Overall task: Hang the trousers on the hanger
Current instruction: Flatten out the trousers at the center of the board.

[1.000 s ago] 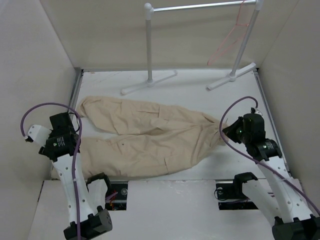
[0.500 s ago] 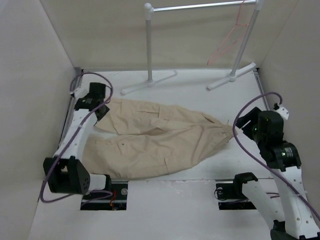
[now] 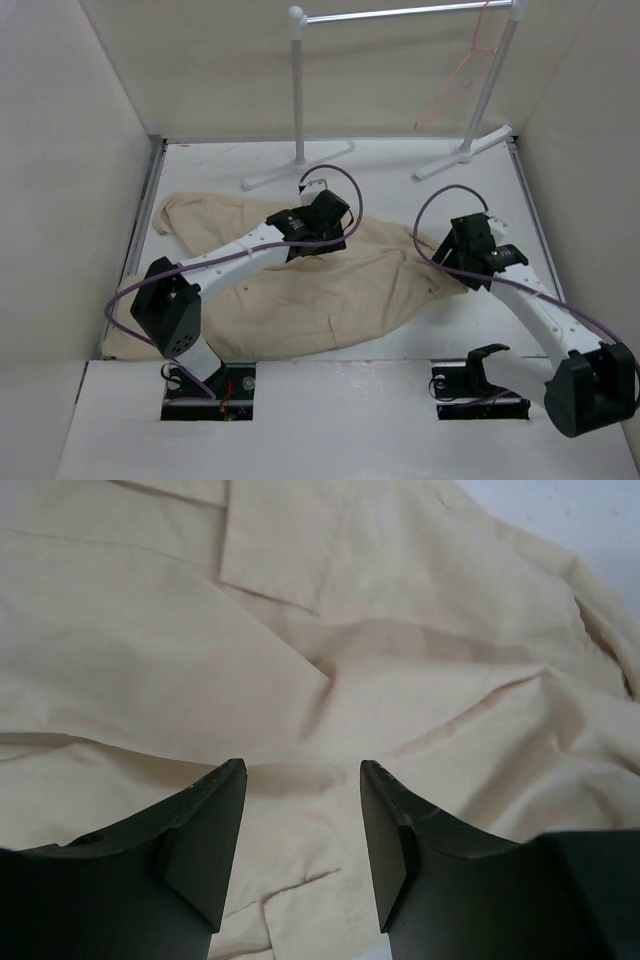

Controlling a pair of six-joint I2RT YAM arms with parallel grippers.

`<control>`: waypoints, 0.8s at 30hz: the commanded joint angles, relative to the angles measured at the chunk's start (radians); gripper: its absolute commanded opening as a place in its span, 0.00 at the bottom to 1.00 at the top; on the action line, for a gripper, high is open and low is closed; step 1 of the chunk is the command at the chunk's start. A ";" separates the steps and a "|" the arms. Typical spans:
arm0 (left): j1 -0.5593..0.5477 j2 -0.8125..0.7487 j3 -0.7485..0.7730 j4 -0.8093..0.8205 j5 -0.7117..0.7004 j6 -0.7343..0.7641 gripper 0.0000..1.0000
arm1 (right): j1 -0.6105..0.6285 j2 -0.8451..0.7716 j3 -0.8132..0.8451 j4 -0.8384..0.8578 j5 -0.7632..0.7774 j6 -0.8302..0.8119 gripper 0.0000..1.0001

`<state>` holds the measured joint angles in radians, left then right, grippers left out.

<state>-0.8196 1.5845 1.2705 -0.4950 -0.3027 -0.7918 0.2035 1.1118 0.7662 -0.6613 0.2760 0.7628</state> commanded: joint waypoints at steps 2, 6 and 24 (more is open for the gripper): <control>-0.006 0.000 -0.074 0.076 0.066 0.012 0.47 | 0.133 -0.122 0.009 -0.157 0.161 0.122 0.78; -0.042 0.038 -0.118 0.093 0.079 0.034 0.47 | 0.181 -0.152 -0.030 -0.241 0.144 0.211 0.71; 0.021 -0.224 -0.120 -0.108 -0.029 0.066 0.44 | 0.440 -0.415 0.088 -0.314 -0.297 0.432 0.07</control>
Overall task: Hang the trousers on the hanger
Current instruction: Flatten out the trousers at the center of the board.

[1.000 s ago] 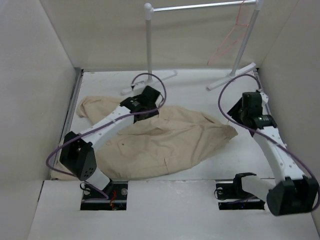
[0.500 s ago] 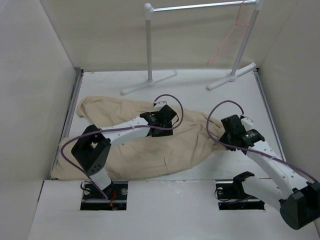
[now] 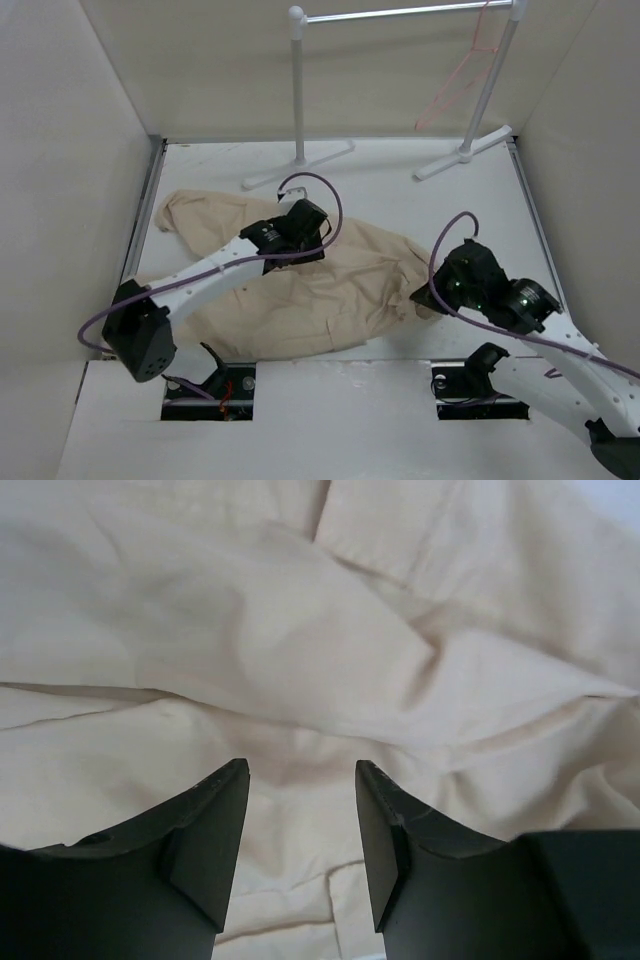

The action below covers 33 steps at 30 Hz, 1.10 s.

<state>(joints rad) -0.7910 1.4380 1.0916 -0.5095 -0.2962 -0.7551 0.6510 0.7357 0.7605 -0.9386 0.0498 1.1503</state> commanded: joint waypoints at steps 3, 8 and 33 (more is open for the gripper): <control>0.040 -0.123 0.050 -0.144 -0.041 0.043 0.44 | 0.029 -0.048 -0.031 -0.034 -0.175 0.065 0.14; 0.120 -0.152 0.056 -0.191 -0.043 0.077 0.44 | 0.225 -0.073 -0.132 -0.086 -0.134 0.083 0.65; -0.165 -0.077 -0.084 -0.121 0.198 0.031 0.57 | -0.661 0.372 -0.173 0.526 0.044 -0.313 0.58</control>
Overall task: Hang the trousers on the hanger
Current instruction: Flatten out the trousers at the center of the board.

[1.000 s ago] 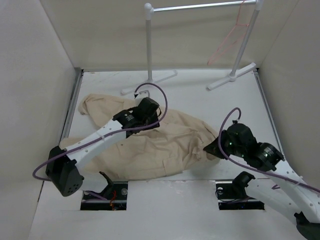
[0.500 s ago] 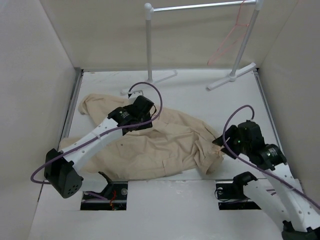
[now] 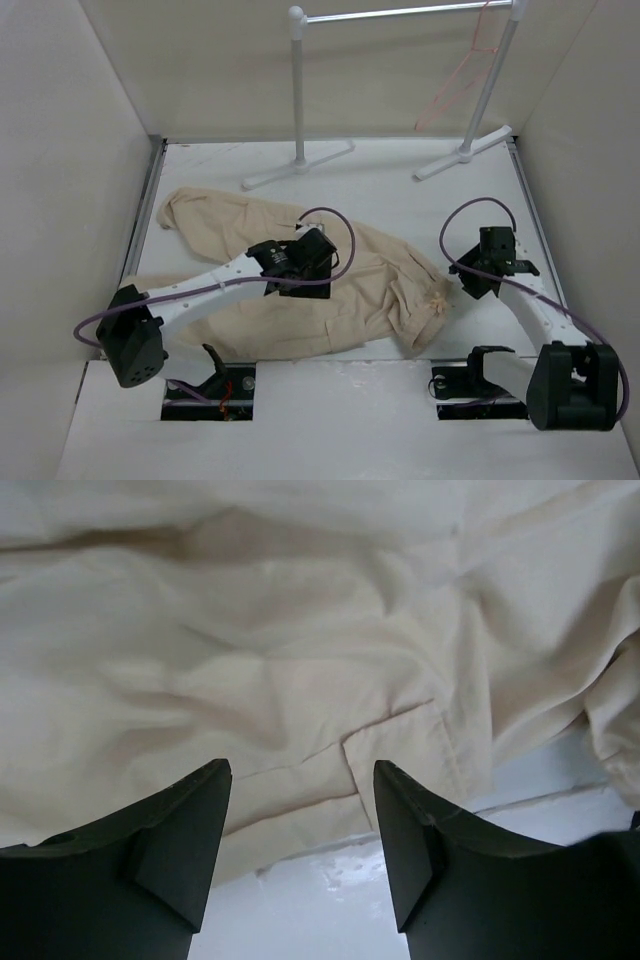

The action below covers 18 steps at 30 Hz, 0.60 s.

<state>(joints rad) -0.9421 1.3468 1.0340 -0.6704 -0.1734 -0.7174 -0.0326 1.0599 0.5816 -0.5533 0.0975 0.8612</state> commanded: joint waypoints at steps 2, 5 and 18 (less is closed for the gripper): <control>-0.037 0.040 -0.037 0.055 0.107 0.002 0.57 | 0.036 0.084 -0.002 0.167 -0.008 -0.008 0.56; -0.073 0.087 -0.057 0.052 0.115 0.012 0.53 | 0.044 0.127 0.000 0.176 -0.038 -0.001 0.53; -0.100 0.167 -0.225 0.054 0.022 -0.037 0.09 | -0.036 0.245 0.234 0.205 -0.032 0.001 0.02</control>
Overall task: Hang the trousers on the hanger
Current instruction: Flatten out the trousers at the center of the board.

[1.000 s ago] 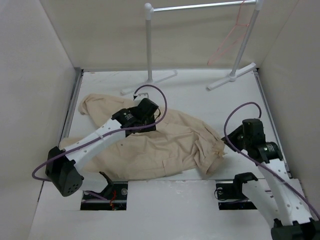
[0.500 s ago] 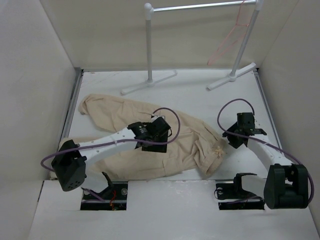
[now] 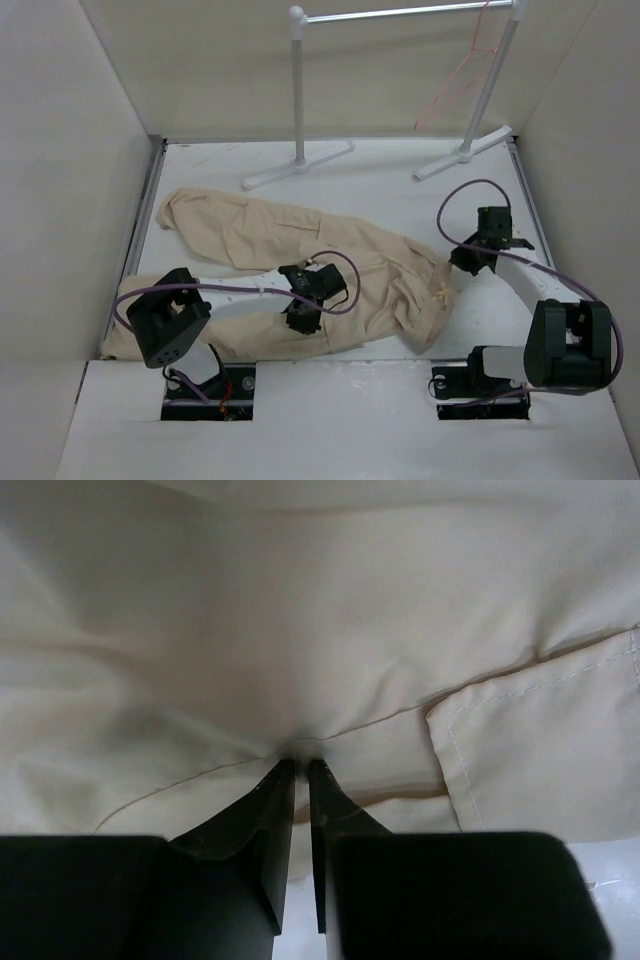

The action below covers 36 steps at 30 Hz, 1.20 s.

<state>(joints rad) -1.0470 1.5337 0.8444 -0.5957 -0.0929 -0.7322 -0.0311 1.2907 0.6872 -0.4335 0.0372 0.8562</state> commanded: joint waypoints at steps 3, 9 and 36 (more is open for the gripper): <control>0.018 -0.064 -0.064 -0.042 -0.071 -0.033 0.08 | -0.103 0.105 0.271 0.102 0.049 0.000 0.01; 0.029 -0.112 -0.059 -0.056 -0.056 -0.049 0.09 | -0.171 0.335 0.513 0.235 0.084 -0.040 0.04; 1.199 -0.031 0.320 0.307 0.056 -0.065 0.50 | 0.380 -0.554 -0.126 -0.138 0.119 0.095 0.22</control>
<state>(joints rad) 0.0669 1.4338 1.1244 -0.3878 -0.1036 -0.7731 0.3046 0.7895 0.5800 -0.4850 0.1596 0.9245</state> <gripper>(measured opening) 0.495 0.208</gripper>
